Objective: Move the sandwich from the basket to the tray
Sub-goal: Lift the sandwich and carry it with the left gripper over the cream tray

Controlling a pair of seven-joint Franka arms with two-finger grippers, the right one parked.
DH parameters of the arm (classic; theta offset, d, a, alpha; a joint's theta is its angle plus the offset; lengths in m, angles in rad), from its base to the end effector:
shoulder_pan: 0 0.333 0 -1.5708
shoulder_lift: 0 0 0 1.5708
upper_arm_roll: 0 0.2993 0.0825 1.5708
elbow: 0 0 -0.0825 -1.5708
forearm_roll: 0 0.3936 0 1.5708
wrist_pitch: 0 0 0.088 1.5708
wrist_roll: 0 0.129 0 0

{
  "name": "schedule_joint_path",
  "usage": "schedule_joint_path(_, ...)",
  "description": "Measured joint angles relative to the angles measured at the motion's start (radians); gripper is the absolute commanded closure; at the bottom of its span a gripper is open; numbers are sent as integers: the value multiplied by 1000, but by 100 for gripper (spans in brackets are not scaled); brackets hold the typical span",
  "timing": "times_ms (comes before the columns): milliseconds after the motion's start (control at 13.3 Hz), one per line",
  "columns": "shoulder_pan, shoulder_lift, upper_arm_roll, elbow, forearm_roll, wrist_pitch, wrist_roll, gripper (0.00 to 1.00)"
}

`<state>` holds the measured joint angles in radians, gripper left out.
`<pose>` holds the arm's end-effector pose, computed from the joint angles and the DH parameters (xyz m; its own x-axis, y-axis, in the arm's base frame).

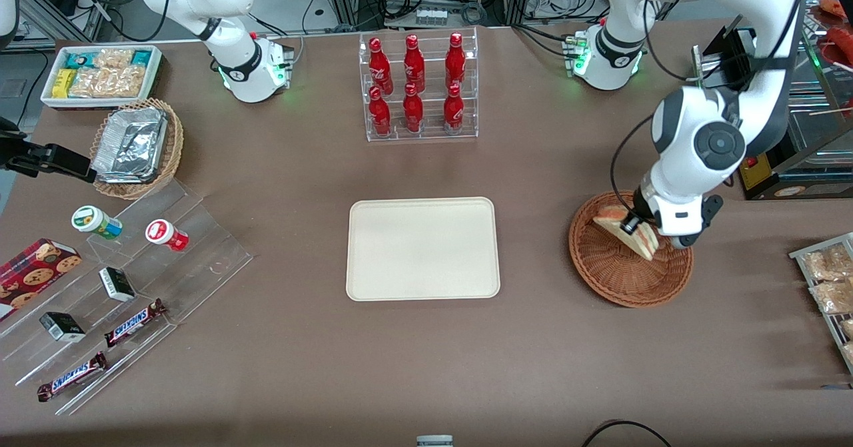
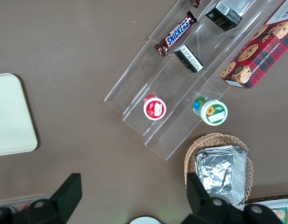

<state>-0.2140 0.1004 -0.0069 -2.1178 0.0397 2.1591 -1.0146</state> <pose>0.5431 -0.1196 0.3170 0.7173 0.6968 -0.0051 0.6950 -0.7159 -0.0668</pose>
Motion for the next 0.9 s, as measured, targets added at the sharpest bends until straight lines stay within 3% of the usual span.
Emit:
schedule_joint_path(151,-84,-6,-37,94,0,-102,-1,75)
schedule_joint_path(376,-268,55,-59,193,0,-115,-9,75)
schedule_joint_path(602,-423,234,-63,359,-1,-110,-21,75)
schedule_joint_path(903,-537,502,-62,601,1,-89,-20,75)
